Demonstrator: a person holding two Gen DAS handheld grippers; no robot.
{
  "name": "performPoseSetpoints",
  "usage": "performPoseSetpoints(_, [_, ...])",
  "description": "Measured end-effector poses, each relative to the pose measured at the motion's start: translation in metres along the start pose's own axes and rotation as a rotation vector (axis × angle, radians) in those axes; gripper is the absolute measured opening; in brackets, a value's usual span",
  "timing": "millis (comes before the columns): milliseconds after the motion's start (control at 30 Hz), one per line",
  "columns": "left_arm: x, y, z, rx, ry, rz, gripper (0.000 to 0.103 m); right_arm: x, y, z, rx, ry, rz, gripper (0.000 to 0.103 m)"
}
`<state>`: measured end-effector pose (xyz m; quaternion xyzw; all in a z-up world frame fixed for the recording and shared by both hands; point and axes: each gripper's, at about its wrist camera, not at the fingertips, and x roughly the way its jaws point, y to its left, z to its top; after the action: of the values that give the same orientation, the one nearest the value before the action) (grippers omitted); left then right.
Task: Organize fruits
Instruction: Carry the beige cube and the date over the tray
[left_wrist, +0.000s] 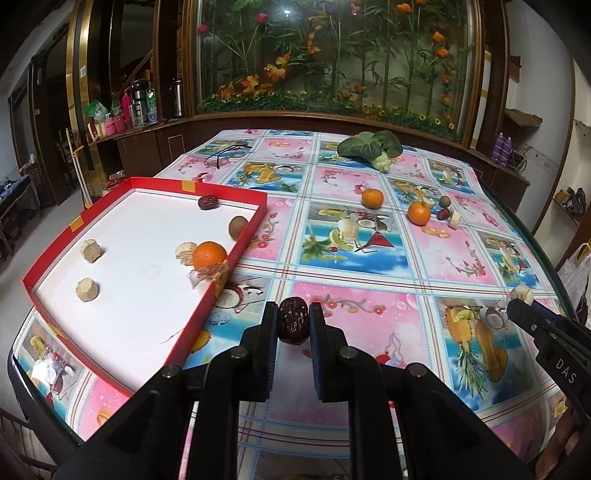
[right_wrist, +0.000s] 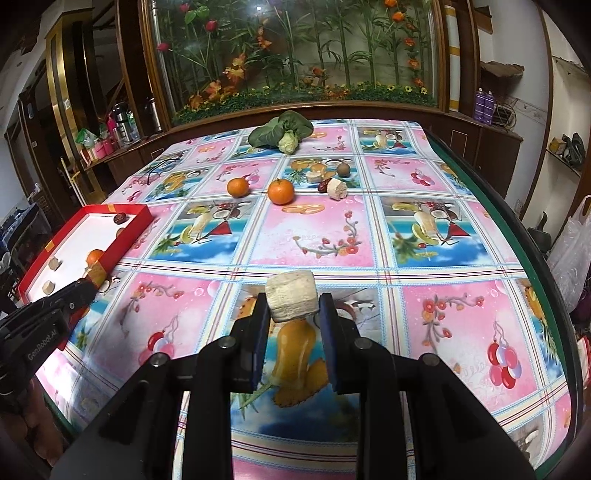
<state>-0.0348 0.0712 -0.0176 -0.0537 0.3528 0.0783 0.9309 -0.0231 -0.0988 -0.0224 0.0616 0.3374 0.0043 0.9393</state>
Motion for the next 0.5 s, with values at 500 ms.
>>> performPoseSetpoints(500, [-0.006,0.035,0.009,-0.059,-0.005,0.056,0.014,-0.002,0.03,0.01,-0.067,-0.009,0.06,0.028])
